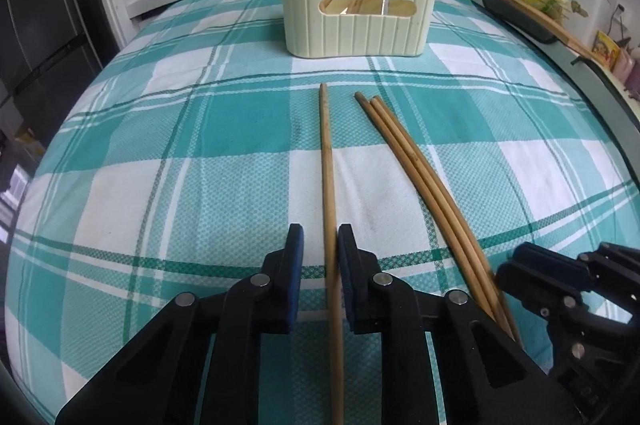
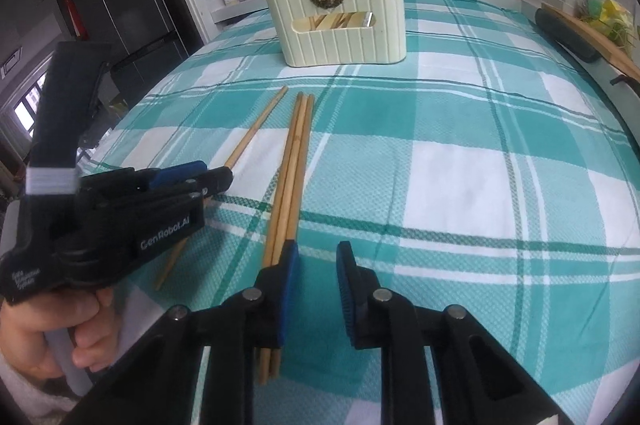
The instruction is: Organize utensils
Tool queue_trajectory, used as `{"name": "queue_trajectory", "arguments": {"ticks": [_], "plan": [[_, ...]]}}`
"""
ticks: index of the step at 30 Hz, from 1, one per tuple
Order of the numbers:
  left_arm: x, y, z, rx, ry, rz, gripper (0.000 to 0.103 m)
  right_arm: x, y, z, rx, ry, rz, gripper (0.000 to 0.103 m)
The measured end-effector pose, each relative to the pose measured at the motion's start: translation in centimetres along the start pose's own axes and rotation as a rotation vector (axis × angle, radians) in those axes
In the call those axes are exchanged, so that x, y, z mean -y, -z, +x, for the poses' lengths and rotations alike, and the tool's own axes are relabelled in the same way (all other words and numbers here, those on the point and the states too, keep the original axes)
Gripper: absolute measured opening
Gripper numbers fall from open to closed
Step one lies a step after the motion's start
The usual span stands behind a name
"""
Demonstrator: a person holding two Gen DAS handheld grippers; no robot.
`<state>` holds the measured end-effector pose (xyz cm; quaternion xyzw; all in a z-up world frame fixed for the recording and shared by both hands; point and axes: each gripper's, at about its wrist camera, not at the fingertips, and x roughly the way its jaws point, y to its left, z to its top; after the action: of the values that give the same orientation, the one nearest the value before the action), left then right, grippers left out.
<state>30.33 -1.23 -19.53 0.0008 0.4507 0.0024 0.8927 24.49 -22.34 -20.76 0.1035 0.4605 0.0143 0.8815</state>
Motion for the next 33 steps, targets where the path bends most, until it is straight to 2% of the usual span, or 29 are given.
{"name": "queue_trajectory", "arguments": {"ticks": [2, 8, 12, 13, 14, 20, 26, 27, 28, 29, 30, 31, 32, 33], "plan": [[-0.4, 0.2, -0.1, -0.002, -0.002, -0.007, 0.016, -0.3, -0.7, 1.1, -0.028, -0.002, -0.016, 0.012], [-0.8, 0.6, -0.4, 0.003, -0.017, -0.009, 0.017, -1.4, -1.9, 2.4, -0.091, -0.021, -0.073, 0.011], [-0.8, 0.8, -0.5, 0.005, -0.021, -0.002, 0.015, -2.9, -2.0, 2.8, -0.101, 0.049, -0.169, 0.008], [-0.9, 0.8, -0.6, 0.005, -0.023, -0.005, 0.008, -2.9, -2.0, 2.8, -0.1, 0.068, -0.163, 0.008], [-1.1, 0.9, -0.6, 0.004, -0.026, -0.009, 0.007, -2.7, -2.1, 2.8, -0.096, 0.082, -0.146, 0.007], [-3.1, 2.1, -1.5, 0.004, -0.043, -0.063, 0.006, -0.1, -0.8, 1.0, -0.041, 0.212, -0.034, 0.006], [-4.4, 4.3, -3.3, -0.007, -0.044, -0.081, 0.009, 4.2, 2.4, -2.3, -0.002, 0.354, 0.061, 0.006], [-4.5, 4.5, -3.5, -0.009, -0.034, -0.085, 0.02, 4.7, 3.0, -2.9, 0.008, 0.35, 0.077, 0.007], [-4.5, 4.7, -3.7, -0.009, -0.026, -0.089, 0.043, 5.1, 3.5, -3.4, 0.021, 0.341, 0.091, 0.007], [-4.6, 4.8, -3.8, -0.008, -0.025, -0.09, 0.056, 5.3, 3.9, -3.8, 0.034, 0.338, 0.099, 0.011], [-4.6, 4.9, -3.9, -0.005, -0.029, -0.088, 0.072, 5.4, 4.3, -4.1, 0.045, 0.34, 0.101, 0.024], [-4.6, 5.0, -4.0, 0.001, -0.034, -0.084, 0.074, 5.5, 4.6, -4.4, 0.056, 0.338, 0.1, 0.034], [-4.6, 5.1, -3.9, -0.002, -0.04, -0.078, 0.074, 5.4, 4.8, -4.6, 0.069, 0.335, 0.101, 0.047], [-4.7, 5.1, -3.6, -0.014, -0.044, -0.073, 0.074, 5.4, 4.9, -4.8, 0.082, 0.332, 0.102, 0.049]]}}
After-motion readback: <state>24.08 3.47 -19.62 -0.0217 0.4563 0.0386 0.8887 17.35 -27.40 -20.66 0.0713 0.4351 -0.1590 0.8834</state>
